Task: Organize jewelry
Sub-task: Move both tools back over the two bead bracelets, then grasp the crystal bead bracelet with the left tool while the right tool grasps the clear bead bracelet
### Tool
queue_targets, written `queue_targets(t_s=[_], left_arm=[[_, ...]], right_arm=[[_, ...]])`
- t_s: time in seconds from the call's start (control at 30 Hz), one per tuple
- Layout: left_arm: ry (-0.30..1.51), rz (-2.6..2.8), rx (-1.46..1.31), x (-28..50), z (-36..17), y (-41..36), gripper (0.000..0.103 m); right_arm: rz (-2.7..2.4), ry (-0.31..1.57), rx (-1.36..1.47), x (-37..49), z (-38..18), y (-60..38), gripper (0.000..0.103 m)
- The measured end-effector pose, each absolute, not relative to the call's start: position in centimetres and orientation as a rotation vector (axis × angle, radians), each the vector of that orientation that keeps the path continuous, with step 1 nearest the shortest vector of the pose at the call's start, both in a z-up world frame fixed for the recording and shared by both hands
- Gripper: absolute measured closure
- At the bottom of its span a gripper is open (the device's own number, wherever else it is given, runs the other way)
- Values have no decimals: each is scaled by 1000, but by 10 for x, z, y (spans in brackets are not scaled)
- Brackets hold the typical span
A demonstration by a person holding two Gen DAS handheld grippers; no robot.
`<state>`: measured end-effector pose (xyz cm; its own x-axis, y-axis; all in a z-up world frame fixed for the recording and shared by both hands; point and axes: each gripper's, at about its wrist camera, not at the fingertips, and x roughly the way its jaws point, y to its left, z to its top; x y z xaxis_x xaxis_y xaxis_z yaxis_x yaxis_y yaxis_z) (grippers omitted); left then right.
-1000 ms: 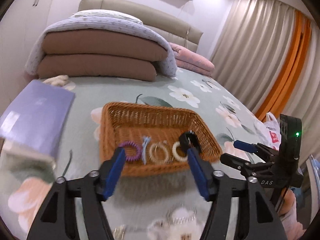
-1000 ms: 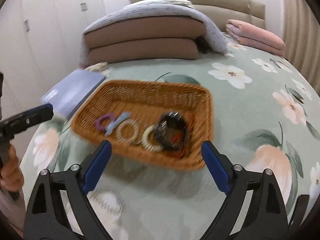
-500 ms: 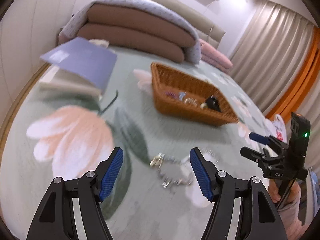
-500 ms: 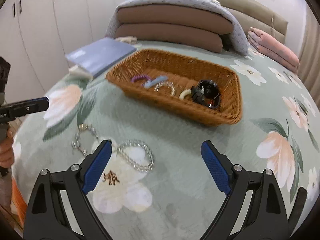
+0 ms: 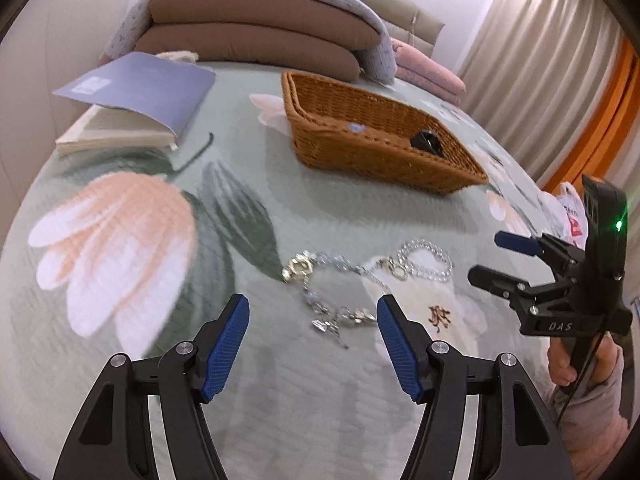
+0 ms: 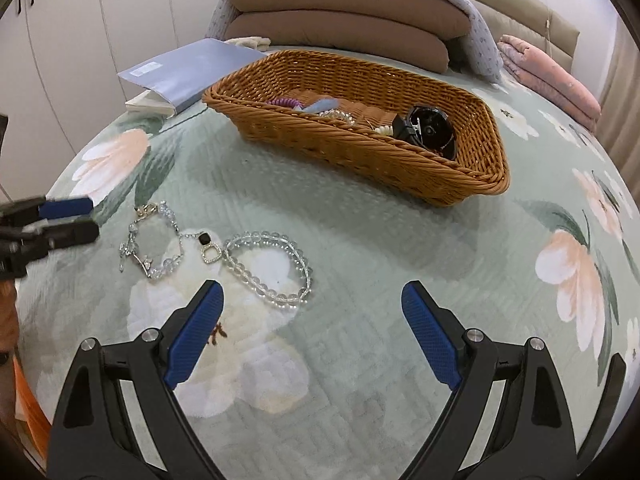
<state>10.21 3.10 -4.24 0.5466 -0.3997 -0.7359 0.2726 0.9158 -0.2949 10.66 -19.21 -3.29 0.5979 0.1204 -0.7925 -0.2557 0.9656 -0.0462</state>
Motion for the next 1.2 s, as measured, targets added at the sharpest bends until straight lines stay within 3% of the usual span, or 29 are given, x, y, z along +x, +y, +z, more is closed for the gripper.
queue_targets(t_s=[0.13, 0.27, 0.47, 0.57, 0.63, 0.67, 0.73, 0.77, 0.9, 1.2], left_arm=[[915, -334, -150, 104, -51, 17, 35], [913, -258, -118, 108, -58, 0, 35], [947, -171, -20, 112, -68, -16, 35], [959, -180, -15, 105, -67, -12, 41], [967, -193, -21, 99, -66, -5, 48], [976, -206, -33, 95, -65, 0, 50], [989, -210, -44, 89, -65, 8, 60], [998, -204, -41, 87, -65, 13, 66], [1007, -215, -80, 77, -65, 32, 67], [969, -277, -228, 95, -59, 25, 61]], right_arm=[[228, 909, -142, 114, -34, -195, 27], [247, 938, -111, 128, -41, -197, 30], [264, 982, -141, 151, -57, -184, 61], [235, 967, -232, 151, -64, -171, 69], [240, 957, -260, 145, -64, -166, 83], [241, 957, -275, 142, -64, -164, 85], [239, 953, -297, 135, -65, -161, 93], [242, 956, -303, 131, -66, -160, 93], [233, 957, -301, 109, -67, -164, 94], [237, 947, -225, 95, -63, -179, 94]])
